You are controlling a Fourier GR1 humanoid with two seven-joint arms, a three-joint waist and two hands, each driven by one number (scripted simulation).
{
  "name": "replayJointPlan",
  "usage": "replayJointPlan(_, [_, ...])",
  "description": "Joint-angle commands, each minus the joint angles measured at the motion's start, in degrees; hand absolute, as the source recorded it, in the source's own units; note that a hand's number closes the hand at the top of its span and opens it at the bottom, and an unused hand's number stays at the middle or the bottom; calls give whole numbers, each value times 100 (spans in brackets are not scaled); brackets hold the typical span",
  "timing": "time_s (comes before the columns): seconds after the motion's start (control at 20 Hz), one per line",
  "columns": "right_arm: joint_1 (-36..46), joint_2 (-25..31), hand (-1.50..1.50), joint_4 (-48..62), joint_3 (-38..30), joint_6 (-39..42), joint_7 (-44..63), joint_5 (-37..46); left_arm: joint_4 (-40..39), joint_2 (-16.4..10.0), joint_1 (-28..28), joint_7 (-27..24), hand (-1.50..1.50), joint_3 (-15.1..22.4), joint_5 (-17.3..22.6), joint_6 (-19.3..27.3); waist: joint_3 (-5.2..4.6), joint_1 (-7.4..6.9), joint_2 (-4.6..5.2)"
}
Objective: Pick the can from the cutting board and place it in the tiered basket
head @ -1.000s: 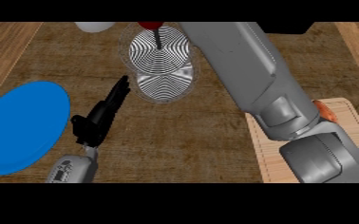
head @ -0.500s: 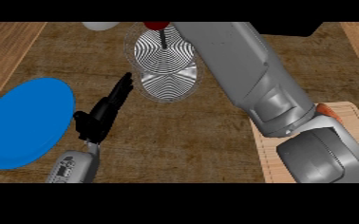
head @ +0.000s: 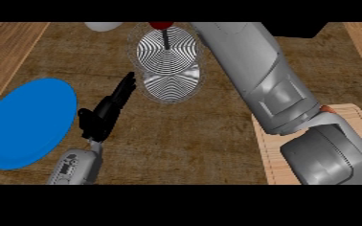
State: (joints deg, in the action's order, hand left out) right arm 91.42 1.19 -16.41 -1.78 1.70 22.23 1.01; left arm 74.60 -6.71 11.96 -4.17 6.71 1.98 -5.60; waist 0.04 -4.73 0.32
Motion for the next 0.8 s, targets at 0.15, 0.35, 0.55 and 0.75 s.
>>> replayJointPlan(0.15, [112,-116,-150,65,-65,-1085,-47,-448,368,126,-462,-59,0,154,-93,106,-12,85,15])
replayJointPlan(0.35, [33,335,-150,47,85,-2015,-284,60,44,8,-139,26,0,-154,34,96,-13,311,27])
replayJointPlan(0.55, [-178,711,-150,-59,-37,-2801,-535,128,114,-112,-297,-134,0,-235,80,0,-8,357,7])
replayJointPlan(0.75, [-705,1377,-150,-451,-460,-2579,-1129,-212,60,87,-472,-268,0,-100,-97,204,0,451,0])
